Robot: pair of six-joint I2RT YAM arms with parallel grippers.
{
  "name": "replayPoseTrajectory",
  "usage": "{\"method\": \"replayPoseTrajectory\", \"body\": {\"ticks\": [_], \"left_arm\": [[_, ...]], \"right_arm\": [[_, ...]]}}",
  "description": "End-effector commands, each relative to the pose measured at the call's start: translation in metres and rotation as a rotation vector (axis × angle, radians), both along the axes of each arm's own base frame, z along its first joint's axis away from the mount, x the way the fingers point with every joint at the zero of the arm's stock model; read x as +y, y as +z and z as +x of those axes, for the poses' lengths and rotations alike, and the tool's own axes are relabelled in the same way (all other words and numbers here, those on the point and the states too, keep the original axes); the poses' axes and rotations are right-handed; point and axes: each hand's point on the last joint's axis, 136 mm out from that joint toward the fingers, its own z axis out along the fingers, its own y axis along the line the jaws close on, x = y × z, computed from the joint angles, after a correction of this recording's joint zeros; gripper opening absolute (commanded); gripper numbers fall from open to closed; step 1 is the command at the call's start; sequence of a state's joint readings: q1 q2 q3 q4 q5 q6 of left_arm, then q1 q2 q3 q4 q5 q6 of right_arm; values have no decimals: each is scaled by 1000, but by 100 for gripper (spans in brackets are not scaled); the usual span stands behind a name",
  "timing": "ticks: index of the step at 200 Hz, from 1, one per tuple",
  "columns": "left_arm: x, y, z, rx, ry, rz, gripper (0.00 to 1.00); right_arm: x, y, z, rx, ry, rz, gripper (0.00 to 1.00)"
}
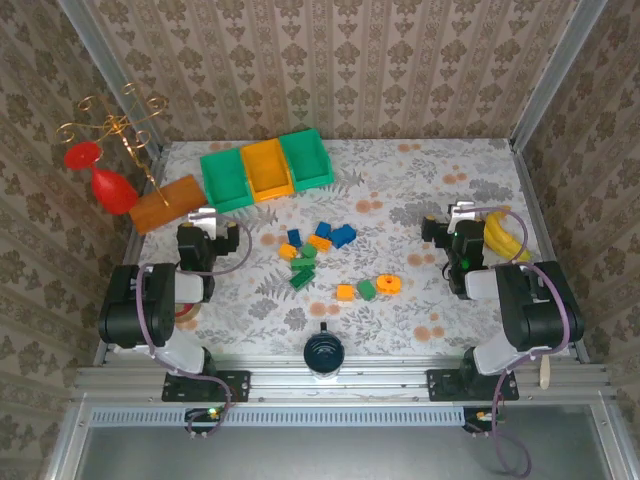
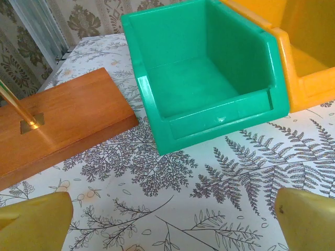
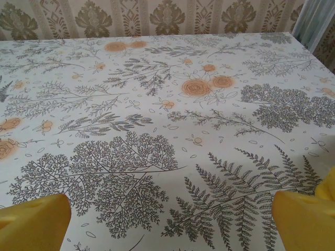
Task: Sort the legos into containers by color
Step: Move the container to the top-center of the table.
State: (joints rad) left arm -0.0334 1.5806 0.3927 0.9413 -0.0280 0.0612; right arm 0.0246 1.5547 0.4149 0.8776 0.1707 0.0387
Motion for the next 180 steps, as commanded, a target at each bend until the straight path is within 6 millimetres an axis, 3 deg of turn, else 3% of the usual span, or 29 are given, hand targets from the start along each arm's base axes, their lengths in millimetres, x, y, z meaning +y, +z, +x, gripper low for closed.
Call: {"method": "replayPoseTrajectory", "body": {"ticks": [1,180], "left_arm": [[0,6,-2,-17,-2,27,100],[1,5,-1,-7,-4,13,100]], "right_arm": [[5,2,-4,-3,13,13,100],[5,3,-4,-5,13,12,100]]}}
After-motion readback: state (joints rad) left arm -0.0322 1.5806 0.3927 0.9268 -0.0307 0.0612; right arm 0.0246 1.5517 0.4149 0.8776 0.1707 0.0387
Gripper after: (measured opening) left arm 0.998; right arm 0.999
